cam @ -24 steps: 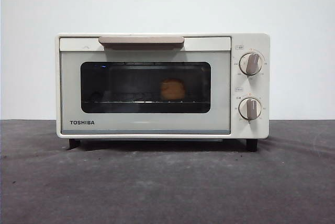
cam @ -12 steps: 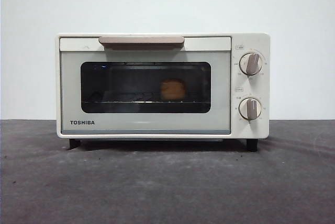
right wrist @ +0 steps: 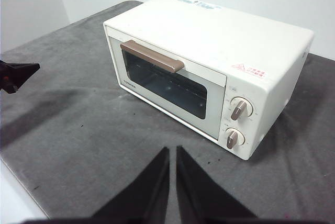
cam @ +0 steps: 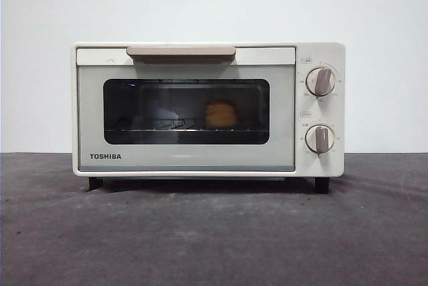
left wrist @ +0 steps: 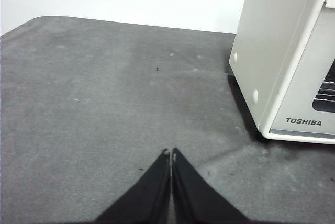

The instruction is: The left arm flap open the oven, the right arm pick bread and place it into oven, the left arm flap close the oven

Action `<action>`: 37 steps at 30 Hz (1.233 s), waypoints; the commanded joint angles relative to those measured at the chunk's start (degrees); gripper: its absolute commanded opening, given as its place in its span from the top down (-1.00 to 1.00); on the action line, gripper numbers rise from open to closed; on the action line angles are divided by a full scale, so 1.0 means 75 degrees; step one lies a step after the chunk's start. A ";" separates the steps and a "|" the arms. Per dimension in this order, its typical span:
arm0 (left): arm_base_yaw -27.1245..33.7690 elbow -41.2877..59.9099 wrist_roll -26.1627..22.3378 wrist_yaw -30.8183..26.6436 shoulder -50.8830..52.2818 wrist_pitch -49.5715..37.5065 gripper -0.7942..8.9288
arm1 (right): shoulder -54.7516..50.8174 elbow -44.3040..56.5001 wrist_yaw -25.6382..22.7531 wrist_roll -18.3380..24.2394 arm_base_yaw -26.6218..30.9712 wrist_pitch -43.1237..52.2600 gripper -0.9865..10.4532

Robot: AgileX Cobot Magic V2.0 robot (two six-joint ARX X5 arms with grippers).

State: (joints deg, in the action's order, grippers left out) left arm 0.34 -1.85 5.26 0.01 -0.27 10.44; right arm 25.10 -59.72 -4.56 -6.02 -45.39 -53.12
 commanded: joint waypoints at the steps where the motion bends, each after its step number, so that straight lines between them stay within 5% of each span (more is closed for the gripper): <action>1: 0.0009 0.0154 -0.0093 -0.0029 0.0012 0.0050 0.82 | 0.0026 -0.0067 -0.0003 -0.0055 -0.0076 0.0079 0.79; 8: 0.0009 0.0154 -0.0093 -0.0029 0.0012 0.0050 0.82 | 0.0029 -0.0067 -0.0026 -0.0052 -0.0076 0.0079 0.80; 14: 0.0009 0.0154 -0.0093 -0.0029 0.0012 0.0050 0.82 | 0.0026 -0.0044 -0.2261 -0.0052 -0.0067 0.0114 0.80; 18: 0.0009 0.0154 -0.0090 -0.0029 0.0012 0.0047 0.82 | 0.0026 0.0227 -0.2935 -0.0052 0.0417 0.0367 0.80; 27: 0.0009 0.0154 -0.0090 -0.0029 0.0012 0.0047 0.82 | -0.1046 0.3611 -0.2075 -0.0160 0.3593 0.4339 0.80; 32: 0.0009 0.0154 -0.0090 -0.0029 0.0012 0.0047 0.82 | -0.1740 0.5071 -0.1204 -0.0195 0.4934 0.4972 0.80; 37: 0.0009 0.0154 -0.0093 -0.0029 0.0012 0.0047 0.82 | -0.2317 0.6033 -0.1102 -0.0189 0.5383 0.4972 0.80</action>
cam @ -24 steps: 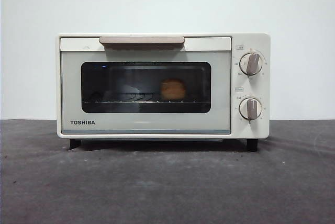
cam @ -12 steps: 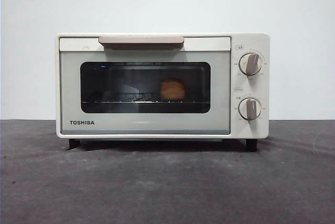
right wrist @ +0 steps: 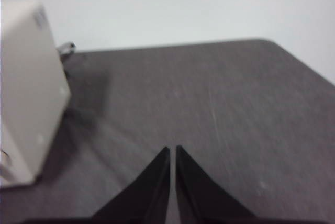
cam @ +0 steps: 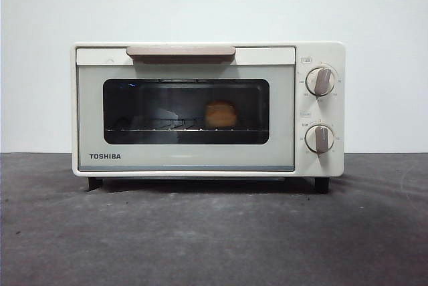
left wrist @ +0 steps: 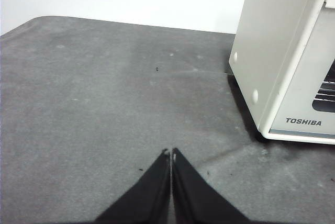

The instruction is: The left arm flap open the oven, the right arm pick bread and place it into oven, the left arm flap close the oven

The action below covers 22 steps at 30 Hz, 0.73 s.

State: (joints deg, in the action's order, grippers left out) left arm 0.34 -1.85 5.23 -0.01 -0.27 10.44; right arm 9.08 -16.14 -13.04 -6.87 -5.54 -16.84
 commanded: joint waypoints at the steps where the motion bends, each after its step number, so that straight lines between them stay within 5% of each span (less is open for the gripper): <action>1: 0.0009 0.0154 -0.0087 -0.0026 0.0012 0.0047 0.82 | -0.0321 0.0431 0.0032 -0.0076 0.0125 0.0134 0.80; 10: 0.0009 0.0154 -0.0090 -0.0026 0.0012 0.0047 0.82 | -0.1177 0.1708 0.1565 0.0187 0.0452 0.0300 0.80; 22: 0.0006 0.0154 -0.0090 -0.0026 0.0012 0.0038 0.82 | -0.1183 0.2081 0.1932 0.0539 0.0472 0.0868 0.80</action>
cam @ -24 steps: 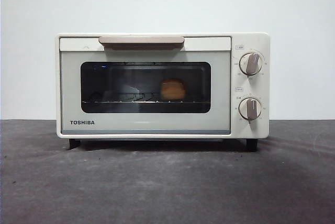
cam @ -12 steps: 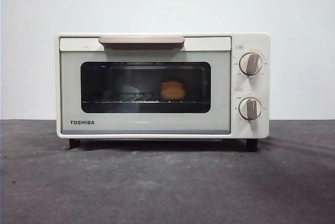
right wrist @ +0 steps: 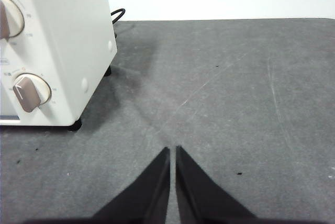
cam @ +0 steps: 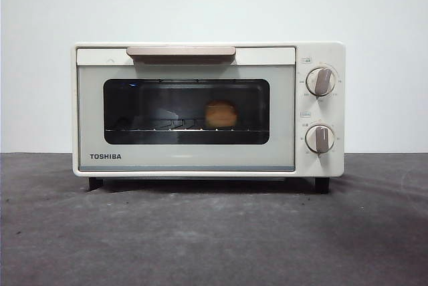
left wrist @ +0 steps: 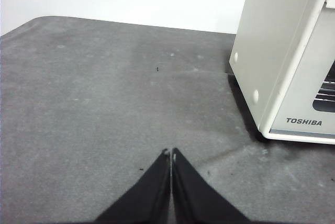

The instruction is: The left arm flap open the oven, the right arm pick bread and place it into oven, the left arm flap close the oven

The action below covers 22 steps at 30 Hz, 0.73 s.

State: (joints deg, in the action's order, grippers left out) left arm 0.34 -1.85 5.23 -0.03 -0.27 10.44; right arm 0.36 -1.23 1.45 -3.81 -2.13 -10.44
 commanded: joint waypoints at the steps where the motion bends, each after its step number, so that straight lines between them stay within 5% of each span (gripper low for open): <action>1: 0.0006 0.0154 -0.0090 -0.0023 0.0012 0.0041 0.82 | -0.0020 0.0093 -0.0003 0.0166 0.0017 0.0015 0.80; 22: 0.0006 0.0154 -0.0087 -0.0023 0.0012 0.0038 0.82 | -0.0020 0.0093 -0.0015 0.0169 0.0017 0.0192 0.80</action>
